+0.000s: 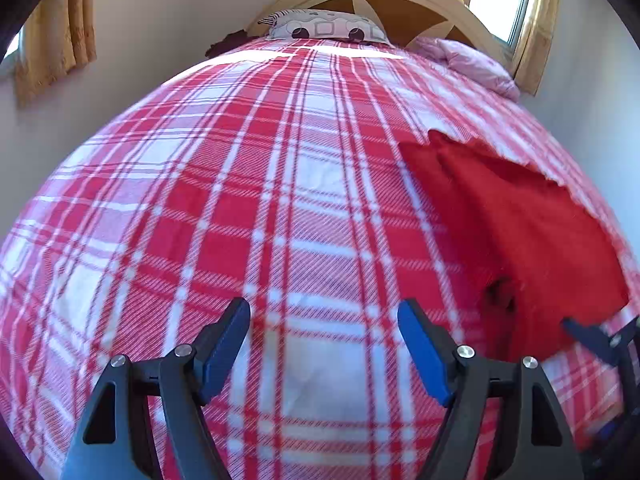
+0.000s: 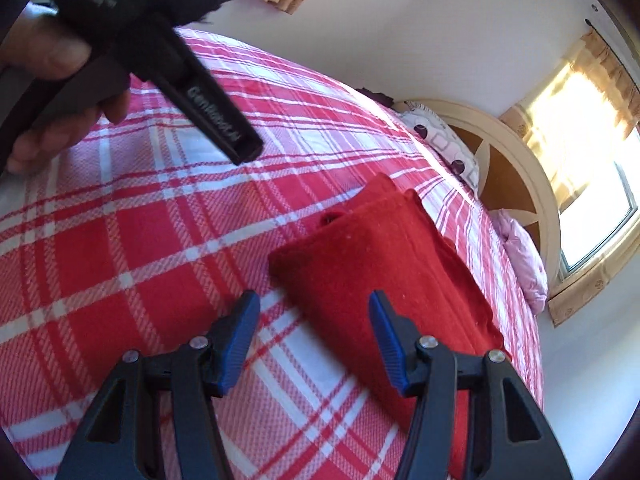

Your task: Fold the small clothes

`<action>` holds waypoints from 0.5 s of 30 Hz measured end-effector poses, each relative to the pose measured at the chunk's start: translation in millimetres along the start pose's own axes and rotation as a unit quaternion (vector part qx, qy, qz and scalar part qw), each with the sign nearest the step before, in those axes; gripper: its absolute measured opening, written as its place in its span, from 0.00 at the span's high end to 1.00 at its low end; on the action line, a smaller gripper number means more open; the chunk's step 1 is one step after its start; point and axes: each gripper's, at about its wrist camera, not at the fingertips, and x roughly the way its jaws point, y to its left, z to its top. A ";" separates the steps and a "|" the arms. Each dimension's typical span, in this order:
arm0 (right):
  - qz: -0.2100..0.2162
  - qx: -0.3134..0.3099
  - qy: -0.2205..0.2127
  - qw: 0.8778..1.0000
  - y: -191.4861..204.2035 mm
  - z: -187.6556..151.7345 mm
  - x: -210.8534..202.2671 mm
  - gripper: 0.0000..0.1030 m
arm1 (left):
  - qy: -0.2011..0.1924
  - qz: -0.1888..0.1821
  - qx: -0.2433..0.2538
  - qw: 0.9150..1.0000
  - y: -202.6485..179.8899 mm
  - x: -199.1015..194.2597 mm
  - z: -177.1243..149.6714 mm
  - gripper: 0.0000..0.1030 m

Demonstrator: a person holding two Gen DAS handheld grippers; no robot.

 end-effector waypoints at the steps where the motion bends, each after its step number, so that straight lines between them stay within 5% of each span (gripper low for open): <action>1: -0.012 -0.003 0.000 1.000 2.7 2.5 2.8 0.43 | 0.000 -0.014 -0.007 1.000 0.1 2.1 5.1 0.25; 15: -0.047 -0.007 -0.005 0.999 13.3 14.7 9.1 0.49 | 0.049 -0.129 -0.041 0.990 -23.2 63.0 63.9 0.25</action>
